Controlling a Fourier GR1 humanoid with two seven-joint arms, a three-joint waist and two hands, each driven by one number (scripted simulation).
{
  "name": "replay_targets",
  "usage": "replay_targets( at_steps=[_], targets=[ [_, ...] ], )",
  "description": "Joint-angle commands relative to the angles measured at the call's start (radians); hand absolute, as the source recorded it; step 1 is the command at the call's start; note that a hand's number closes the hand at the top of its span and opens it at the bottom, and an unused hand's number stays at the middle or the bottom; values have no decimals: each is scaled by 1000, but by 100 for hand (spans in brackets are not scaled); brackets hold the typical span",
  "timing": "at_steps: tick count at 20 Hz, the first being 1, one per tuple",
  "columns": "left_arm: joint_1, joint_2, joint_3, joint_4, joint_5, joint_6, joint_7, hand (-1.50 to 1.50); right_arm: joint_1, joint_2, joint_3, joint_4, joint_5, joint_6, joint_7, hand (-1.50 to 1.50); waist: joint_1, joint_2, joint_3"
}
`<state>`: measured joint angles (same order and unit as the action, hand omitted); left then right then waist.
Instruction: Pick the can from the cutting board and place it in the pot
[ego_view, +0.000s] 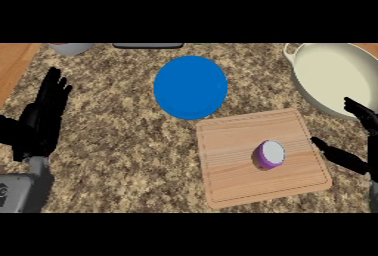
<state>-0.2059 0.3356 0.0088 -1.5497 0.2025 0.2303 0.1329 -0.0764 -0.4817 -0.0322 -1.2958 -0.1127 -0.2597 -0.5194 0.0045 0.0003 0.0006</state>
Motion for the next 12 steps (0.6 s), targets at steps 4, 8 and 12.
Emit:
replay_targets(
  at_steps=[4, 8, 12],
  targets=[
    [-12, -9, -7, -93, -29, 29, 116, 0, 91, -129, -2, -215, 31, 118, 125, -150, -11, -5, -1],
    [-5, -24, -11, -75, -39, 31, 79, 0, 69, -215, 120, -293, 101, 206, 351, -150, -6, -5, -4],
    [7, -17, 5, -59, -15, -1, 61, 0, 47, -327, 194, -351, 153, 324, 534, -150, 3, -2, -5]
  ],
)
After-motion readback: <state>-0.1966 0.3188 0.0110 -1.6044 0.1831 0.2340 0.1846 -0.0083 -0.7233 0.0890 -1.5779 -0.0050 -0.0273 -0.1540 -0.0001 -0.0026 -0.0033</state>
